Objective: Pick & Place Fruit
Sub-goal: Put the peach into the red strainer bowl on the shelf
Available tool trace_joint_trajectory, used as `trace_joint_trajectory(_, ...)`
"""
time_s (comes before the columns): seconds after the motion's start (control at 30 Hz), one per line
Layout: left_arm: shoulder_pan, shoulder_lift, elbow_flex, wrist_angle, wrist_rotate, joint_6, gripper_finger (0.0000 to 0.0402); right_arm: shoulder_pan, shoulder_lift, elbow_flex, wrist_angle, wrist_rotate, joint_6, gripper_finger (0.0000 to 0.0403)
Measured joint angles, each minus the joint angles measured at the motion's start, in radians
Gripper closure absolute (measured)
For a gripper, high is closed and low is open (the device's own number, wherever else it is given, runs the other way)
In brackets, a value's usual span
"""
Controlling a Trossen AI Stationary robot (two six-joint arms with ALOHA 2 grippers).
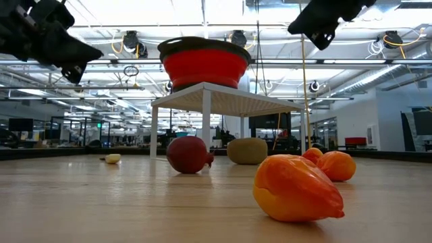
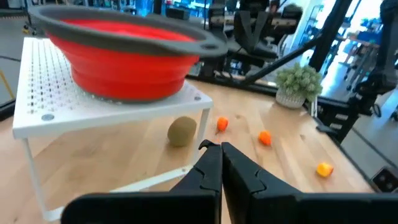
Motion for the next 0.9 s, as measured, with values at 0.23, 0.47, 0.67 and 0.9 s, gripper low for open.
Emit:
trace_joint_trajectory(0.23,0.0,0.001,0.0,-0.067,-0.009,0.003,0.0381,0.0,0.143,0.176,-0.245,-0.012,-0.012,0.0402)
trace_joint_trajectory(0.47,0.0,0.001,0.0,-0.108,-0.01,0.01,0.0397,0.016,0.264,0.293,-0.446,-0.085,-0.08,0.0402)
trace_joint_trajectory(0.67,0.0,0.002,0.0,-0.124,-0.01,-0.002,0.039,0.031,0.304,0.297,-0.496,-0.138,-0.11,0.0398)
trace_joint_trajectory(0.9,0.0,0.003,0.0,-0.122,-0.011,0.014,0.0376,0.03,0.31,0.296,-0.535,-0.13,-0.118,0.0377)
